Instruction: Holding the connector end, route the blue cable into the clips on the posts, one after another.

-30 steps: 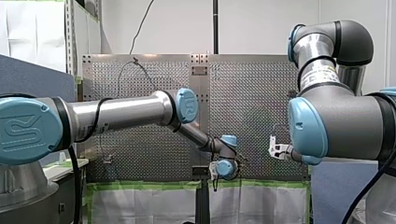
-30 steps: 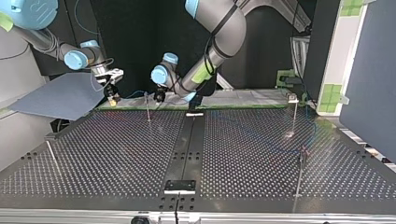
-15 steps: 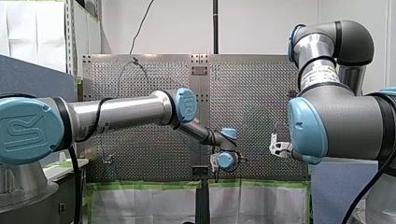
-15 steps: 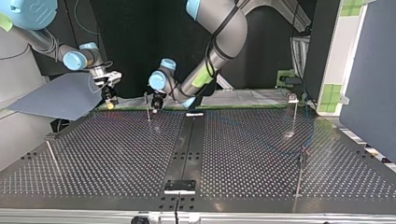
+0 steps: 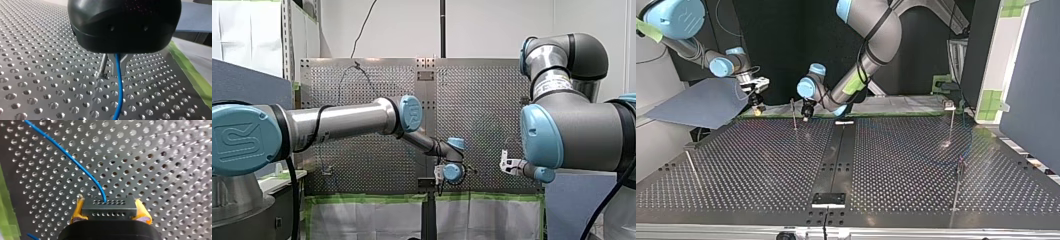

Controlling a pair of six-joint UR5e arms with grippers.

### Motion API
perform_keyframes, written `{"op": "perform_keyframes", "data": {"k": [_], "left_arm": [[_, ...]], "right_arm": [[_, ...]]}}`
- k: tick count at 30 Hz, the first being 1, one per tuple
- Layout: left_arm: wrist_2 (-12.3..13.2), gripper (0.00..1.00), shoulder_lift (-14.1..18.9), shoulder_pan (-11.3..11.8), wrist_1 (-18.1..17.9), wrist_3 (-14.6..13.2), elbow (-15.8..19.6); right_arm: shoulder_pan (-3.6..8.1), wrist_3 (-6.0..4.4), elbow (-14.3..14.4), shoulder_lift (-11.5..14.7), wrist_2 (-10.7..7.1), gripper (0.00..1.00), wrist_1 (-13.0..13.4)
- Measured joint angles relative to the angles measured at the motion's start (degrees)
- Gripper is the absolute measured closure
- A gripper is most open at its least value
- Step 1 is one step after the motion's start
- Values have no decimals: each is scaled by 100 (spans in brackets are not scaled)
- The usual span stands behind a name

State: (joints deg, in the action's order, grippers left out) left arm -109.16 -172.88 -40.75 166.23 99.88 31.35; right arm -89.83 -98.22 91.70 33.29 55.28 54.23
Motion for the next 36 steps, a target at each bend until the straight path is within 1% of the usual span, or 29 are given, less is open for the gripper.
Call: {"op": "perform_keyframes", "data": {"k": [5,9,12,13,14,15,16,19,20,21,24,26,27,28,29,30,32,33,34,36], "left_arm": [[-32,100,-1,2,8,-73,0],[-46,100,-2,3,10,-119,0],[-60,100,-1,3,10,-174,1],[-73,96,1,1,10,-202,1],[-94,81,2,-1,10,-237,1],[-136,81,4,-6,11,-290,1],[-173,73,4,-9,13,-329,0],[-310,73,4,-24,23,-440,0],[-355,76,5,-29,26,-462,0],[-397,76,5,-35,29,-486,0],[-425,76,13,-46,66,-523,1],[-410,55,14,-52,129,-555,1],[-399,55,14,-55,173,-577,0],[-392,35,15,-58,211,-597,0],[-389,23,15,-63,254,-620,0],[-394,23,16,-70,319,-652,0],[-423,2,12,-83,415,-688,0],[-462,2,6,-94,484,-701,0],[-499,0,2,-104,533,-707,0],[-601,0,-7,-130,656,-717,0]], "right_arm": [[-17,7,-142,-80,30,100,-125],[-28,69,-298,-102,57,100,-331],[-36,85,-376,-108,61,100,-427],[-39,89,-394,-109,62,100,-443],[-42,92,-407,-110,62,100,-455],[-48,99,-419,-111,62,100,-466],[-52,105,-425,-111,61,100,-472],[-69,119,-436,-114,57,100,-479],[-73,121,-439,-114,56,100,-481],[-76,123,-441,-116,55,100,-481],[-80,125,-439,-120,54,100,-482],[-86,126,-439,-122,51,100,-482],[-88,126,-439,-123,50,100,-482],[-89,126,-439,-125,49,100,-483],[-90,126,-440,-128,48,100,-482],[-91,126,-440,-129,47,100,-483],[-91,126,-440,-131,47,100,-483],[-92,126,-440,-131,46,100,-484],[-94,126,-439,-131,46,100,-486],[-99,127,-439,-132,46,100,-491]]}}
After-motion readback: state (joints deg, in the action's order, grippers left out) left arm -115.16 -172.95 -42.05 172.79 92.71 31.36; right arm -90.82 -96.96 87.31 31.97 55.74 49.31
